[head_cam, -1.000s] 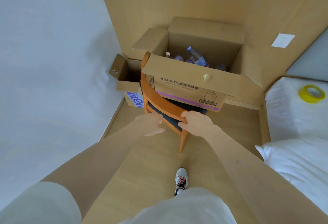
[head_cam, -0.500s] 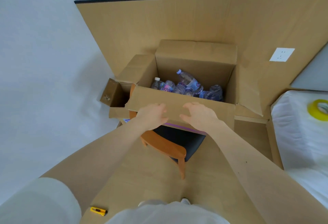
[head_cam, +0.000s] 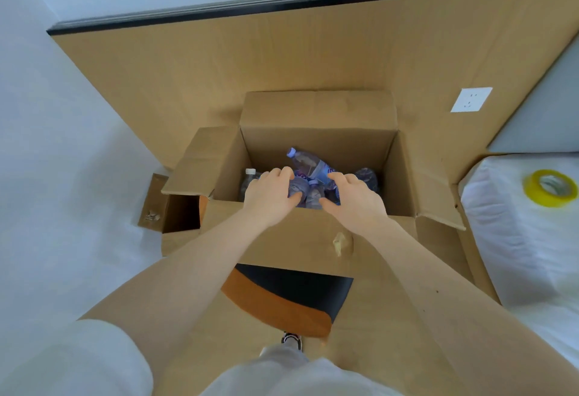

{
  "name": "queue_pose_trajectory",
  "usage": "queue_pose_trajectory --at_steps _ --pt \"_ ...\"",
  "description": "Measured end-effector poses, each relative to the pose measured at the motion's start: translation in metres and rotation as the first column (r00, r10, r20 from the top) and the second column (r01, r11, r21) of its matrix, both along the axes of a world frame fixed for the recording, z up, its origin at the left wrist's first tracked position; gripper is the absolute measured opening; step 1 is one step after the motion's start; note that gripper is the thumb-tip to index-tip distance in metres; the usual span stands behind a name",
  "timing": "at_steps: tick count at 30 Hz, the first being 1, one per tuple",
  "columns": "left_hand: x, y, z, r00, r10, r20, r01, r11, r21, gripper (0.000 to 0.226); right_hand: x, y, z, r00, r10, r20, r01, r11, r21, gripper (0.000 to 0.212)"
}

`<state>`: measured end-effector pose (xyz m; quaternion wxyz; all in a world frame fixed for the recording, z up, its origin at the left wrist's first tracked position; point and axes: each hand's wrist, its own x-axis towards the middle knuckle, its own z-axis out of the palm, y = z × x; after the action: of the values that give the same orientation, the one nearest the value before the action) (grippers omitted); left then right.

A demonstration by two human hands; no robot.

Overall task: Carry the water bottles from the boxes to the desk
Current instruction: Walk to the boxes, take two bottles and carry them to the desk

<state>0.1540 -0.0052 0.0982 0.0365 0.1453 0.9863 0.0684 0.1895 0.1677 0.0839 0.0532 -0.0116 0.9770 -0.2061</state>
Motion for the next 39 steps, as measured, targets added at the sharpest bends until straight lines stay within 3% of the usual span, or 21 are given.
queue_pose_trajectory --at_steps 6,13,27,31,32,35,36,39 --pt "-0.087 -0.025 -0.014 0.998 0.036 0.054 -0.043 0.989 0.139 0.042 -0.075 -0.021 -0.01 1.0 -0.025 0.016 0.025 0.999 0.032 0.062" --pt "-0.163 -0.043 -0.05 0.98 0.051 0.19 -0.087 0.979 0.185 0.048 -0.144 -0.04 -0.045 0.987 -0.124 0.102 0.118 0.991 0.064 0.061" --pt "-0.229 -0.009 -0.141 0.866 0.222 0.448 -0.37 0.887 0.277 0.061 -0.199 -0.008 -0.13 0.945 -0.207 0.253 0.2 0.978 0.056 0.06" --pt "-0.244 0.008 -0.163 0.766 0.288 0.576 -0.547 0.762 0.346 0.058 -0.201 -0.006 -0.148 0.945 -0.188 0.269 0.179 0.982 0.057 0.06" --pt "-0.247 0.012 -0.167 0.712 0.296 0.636 -0.617 0.696 0.367 0.055 -0.201 -0.005 -0.152 0.944 -0.182 0.275 0.176 0.983 0.047 0.06" --pt "-0.257 0.023 -0.177 0.512 0.291 0.808 -0.838 0.375 0.395 0.034 -0.2 0.001 -0.16 0.942 -0.175 0.287 0.177 0.984 0.018 0.06" --pt "-0.26 0.025 -0.18 0.474 0.277 0.836 -0.866 0.316 0.387 0.026 -0.199 0.003 -0.161 0.942 -0.164 0.293 0.167 0.986 0.015 0.061" --pt "-0.264 0.035 -0.185 0.419 0.237 0.876 -0.891 0.291 0.348 0.035 -0.197 0.007 -0.166 0.948 -0.131 0.292 0.135 0.991 0.007 0.062"
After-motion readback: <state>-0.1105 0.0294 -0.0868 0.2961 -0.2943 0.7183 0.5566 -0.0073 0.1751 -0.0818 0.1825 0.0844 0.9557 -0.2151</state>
